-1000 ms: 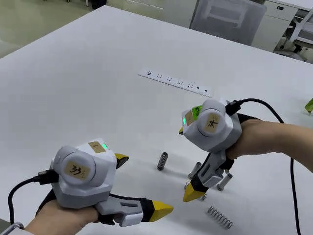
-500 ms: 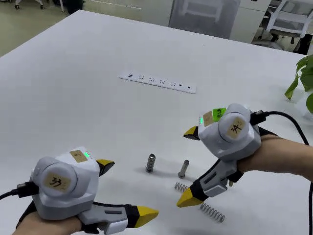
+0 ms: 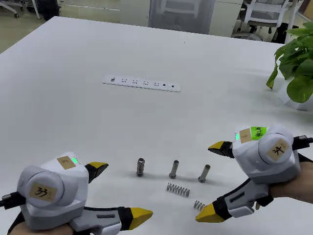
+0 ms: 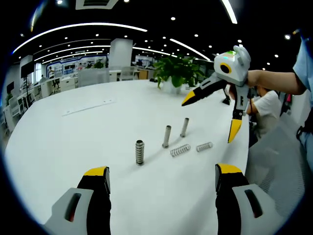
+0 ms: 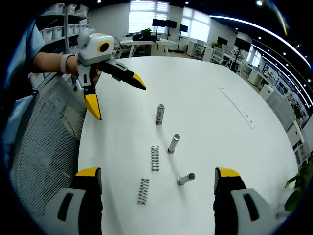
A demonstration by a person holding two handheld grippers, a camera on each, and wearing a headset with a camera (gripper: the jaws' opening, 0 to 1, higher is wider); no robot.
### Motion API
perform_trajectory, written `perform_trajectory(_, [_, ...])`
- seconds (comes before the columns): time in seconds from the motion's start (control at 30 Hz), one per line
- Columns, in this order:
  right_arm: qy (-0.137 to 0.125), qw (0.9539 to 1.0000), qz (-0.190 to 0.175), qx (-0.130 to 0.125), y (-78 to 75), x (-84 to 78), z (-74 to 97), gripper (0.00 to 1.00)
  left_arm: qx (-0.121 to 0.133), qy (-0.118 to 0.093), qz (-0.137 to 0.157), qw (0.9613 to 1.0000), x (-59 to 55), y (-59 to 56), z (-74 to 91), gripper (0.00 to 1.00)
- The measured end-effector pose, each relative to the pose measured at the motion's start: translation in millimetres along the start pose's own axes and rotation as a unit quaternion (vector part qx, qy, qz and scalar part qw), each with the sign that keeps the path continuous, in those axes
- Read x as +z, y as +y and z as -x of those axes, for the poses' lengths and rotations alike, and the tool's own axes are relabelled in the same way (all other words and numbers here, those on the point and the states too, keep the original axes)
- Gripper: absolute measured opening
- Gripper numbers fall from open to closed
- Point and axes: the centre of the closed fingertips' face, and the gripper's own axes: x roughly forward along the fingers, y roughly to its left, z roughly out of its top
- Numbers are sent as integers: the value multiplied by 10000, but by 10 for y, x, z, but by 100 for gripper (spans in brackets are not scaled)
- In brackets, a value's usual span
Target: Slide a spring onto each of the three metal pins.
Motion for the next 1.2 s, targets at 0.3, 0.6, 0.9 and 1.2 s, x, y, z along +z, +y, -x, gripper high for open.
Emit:
perform_trajectory(0.3, [-153, 9986, -419, -291, 14, -185, 224, 97, -108, 100, -96, 9998, 119, 36, -92, 90])
perform_trajectory(0.6, [-298, 9934, -968, -535, 129, -424, 346, 96, -125, 167, -138, 9997, 100, 77, -100, 90])
perform_trajectory(0.9, [-364, 9869, -1408, -696, 262, -648, 437, 96, -136, 250, -165, 9995, 38, 59, -104, 90])
perform_trajectory(1.2, [-415, 9850, -1521, -705, 303, -631, 420, 96, -224, 328, -265, 9989, 27, 21, -117, 89])
